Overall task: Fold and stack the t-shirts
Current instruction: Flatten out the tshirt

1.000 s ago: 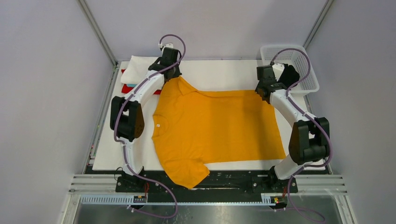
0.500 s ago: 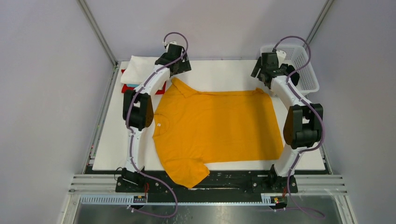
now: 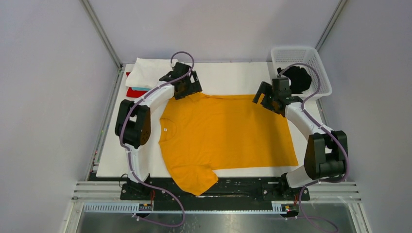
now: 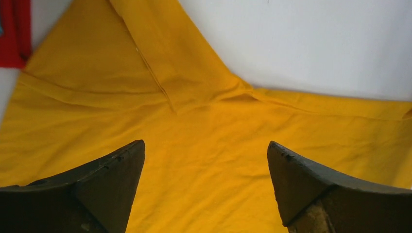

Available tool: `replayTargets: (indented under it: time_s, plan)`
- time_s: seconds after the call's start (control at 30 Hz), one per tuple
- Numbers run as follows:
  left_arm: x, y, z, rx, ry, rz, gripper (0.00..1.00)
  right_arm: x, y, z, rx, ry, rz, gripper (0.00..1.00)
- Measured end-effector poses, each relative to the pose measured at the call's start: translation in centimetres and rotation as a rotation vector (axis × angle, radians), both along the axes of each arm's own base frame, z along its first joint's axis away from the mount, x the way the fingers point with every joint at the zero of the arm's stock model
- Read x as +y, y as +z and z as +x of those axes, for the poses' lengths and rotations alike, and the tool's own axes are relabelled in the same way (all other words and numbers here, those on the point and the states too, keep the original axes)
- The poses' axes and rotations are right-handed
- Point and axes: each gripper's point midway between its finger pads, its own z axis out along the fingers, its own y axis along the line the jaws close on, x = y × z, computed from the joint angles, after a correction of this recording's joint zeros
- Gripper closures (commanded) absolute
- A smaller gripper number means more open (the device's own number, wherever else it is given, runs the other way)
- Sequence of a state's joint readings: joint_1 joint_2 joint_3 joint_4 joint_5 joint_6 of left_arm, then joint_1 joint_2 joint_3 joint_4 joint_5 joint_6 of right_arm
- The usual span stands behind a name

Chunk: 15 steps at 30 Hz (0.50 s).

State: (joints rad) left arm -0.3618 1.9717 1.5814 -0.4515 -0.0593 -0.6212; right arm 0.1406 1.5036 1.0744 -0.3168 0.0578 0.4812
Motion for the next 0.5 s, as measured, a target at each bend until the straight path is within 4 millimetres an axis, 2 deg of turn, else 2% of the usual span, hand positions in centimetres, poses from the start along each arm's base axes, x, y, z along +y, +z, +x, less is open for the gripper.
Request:
replayTargets:
  time_s: [0.1, 0.2, 0.37, 0.5]
  plan:
    - [-1.0, -1.5, -0.7, 0.041, 0.002, -0.028, 0.17, 1.7, -2.8, -2.1, 0.067, 0.032, 0.077, 0.00]
    - [-1.5, -2.6, -0.3, 0.055, 0.015, -0.051, 0.27, 2.9, -5.0, -3.8, 0.137, 0.056, 0.147, 0.01]
    - [-1.8, -5.9, 0.1, 0.117, 0.044, -0.052, 0.30, 3.8, -6.5, -4.1, 0.186, 0.068, 0.192, 0.01]
    - [-1.9, -7.5, 0.0, 0.151, 0.061, -0.051, 0.36, 3.9, -7.0, -4.2, 0.203, 0.062, 0.197, 0.00]
